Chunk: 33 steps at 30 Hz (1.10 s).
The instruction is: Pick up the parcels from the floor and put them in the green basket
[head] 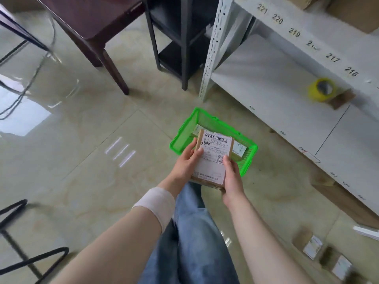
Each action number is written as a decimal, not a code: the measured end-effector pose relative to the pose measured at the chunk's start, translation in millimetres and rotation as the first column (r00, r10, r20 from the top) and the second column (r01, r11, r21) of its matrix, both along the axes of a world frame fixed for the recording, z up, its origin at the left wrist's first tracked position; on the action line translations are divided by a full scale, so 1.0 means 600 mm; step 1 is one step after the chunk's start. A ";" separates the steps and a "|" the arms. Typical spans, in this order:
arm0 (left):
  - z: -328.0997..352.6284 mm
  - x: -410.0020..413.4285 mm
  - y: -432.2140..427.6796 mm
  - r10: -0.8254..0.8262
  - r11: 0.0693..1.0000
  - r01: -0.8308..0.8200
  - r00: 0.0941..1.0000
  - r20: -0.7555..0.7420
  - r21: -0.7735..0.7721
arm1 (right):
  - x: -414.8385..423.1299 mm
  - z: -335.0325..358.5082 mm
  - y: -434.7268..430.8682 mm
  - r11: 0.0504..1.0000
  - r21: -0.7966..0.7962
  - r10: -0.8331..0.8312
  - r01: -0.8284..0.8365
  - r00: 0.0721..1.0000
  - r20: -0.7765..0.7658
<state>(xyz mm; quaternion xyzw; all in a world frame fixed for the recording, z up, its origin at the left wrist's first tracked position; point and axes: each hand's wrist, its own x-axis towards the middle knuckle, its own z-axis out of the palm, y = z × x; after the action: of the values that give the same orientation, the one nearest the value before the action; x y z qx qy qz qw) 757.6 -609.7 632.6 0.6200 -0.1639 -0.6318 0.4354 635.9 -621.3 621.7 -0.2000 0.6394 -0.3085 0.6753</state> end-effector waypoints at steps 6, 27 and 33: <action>-0.126 -0.006 -0.165 -0.061 0.995 0.063 0.998 -0.034 0.076 | -0.007 -0.125 -0.151 0.994 0.061 -0.091 0.094 0.995 -0.049; -0.932 0.034 -0.398 -0.186 0.976 0.158 0.961 0.204 0.149 | 0.065 -0.926 -0.362 0.994 0.097 -0.027 0.047 0.981 -0.191; -0.953 0.033 -0.394 -0.228 0.971 0.202 0.943 0.240 0.128 | 0.069 -0.942 -0.352 0.992 0.077 -0.077 0.098 0.969 -0.233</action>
<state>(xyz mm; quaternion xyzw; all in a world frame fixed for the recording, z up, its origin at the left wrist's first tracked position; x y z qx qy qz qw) 777.5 -846.1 61.1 0.6952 -0.2527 -0.5988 0.3071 677.3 -832.8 56.7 -0.1762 0.7344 -0.2843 0.5906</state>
